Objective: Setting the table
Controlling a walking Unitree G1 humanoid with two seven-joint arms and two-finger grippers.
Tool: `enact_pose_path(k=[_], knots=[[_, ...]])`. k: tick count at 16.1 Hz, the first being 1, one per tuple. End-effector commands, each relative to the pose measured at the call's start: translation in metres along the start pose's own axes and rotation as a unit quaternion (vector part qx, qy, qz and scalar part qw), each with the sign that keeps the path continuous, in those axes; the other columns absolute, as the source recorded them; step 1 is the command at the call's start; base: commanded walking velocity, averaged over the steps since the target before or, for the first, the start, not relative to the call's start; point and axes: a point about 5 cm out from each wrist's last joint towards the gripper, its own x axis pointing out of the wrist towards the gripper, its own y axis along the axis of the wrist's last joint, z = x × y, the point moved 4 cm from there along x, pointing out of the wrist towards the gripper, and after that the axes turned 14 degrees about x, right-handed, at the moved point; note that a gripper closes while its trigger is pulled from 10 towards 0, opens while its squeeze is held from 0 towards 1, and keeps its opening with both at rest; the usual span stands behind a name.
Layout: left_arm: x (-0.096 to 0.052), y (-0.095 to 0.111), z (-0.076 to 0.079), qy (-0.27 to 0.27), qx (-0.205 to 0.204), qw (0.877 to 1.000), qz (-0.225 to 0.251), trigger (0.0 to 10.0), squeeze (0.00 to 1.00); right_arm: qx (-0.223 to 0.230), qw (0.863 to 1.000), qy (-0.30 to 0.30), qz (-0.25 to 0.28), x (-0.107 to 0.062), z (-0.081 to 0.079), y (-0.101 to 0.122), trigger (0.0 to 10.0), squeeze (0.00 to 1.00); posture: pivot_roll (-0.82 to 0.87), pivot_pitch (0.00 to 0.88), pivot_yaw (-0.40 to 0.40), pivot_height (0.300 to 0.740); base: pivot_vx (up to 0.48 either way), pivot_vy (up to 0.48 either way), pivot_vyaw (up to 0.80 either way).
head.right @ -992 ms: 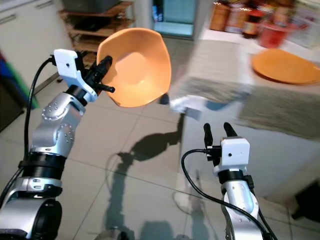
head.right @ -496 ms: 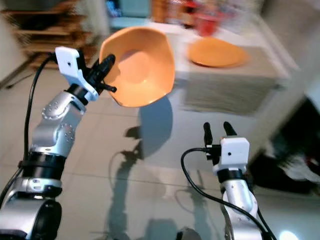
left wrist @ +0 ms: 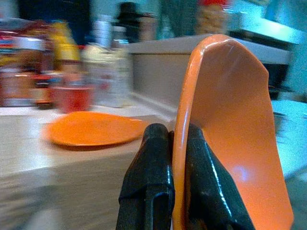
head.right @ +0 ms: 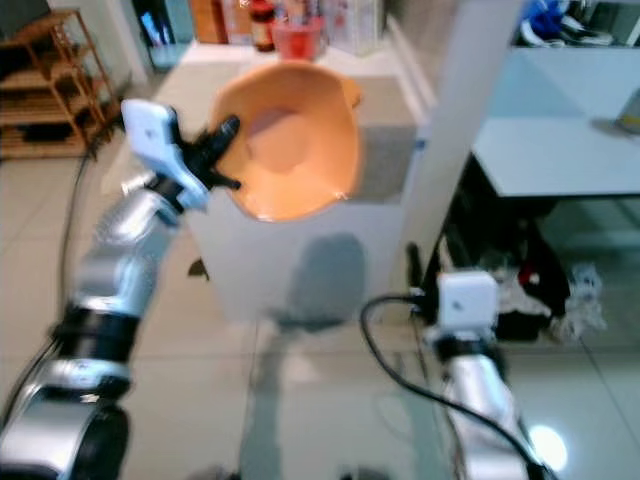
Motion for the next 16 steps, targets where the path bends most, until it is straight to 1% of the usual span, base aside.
enact_pose_path(k=[1,10,16], knots=[[0.0011,0.0095,-0.0078,0.010,0.014,1.000,0.014,0.0,0.00,0.003,1.000,0.003,0.005,0.0015,-0.0031,0.0022,10.0,0.00,-0.05,0.000,0.054,0.722,0.000,-0.480,0.00],[0.0039,0.0036,-0.0070,0.020,0.033,0.999,-0.002,0.0,0.00,0.000,1.000,0.006,0.003,0.0000,-0.0058,0.0006,10.0,0.00,-0.06,0.000,0.057,0.722,0.000,-0.473,0.00],[0.0066,0.0042,-0.0053,0.019,0.038,0.999,-0.002,0.0,0.00,-0.003,1.000,0.005,0.002,0.0002,-0.0058,0.0000,10.0,0.00,-0.06,0.000,0.059,0.722,0.000,-0.449,0.00]])
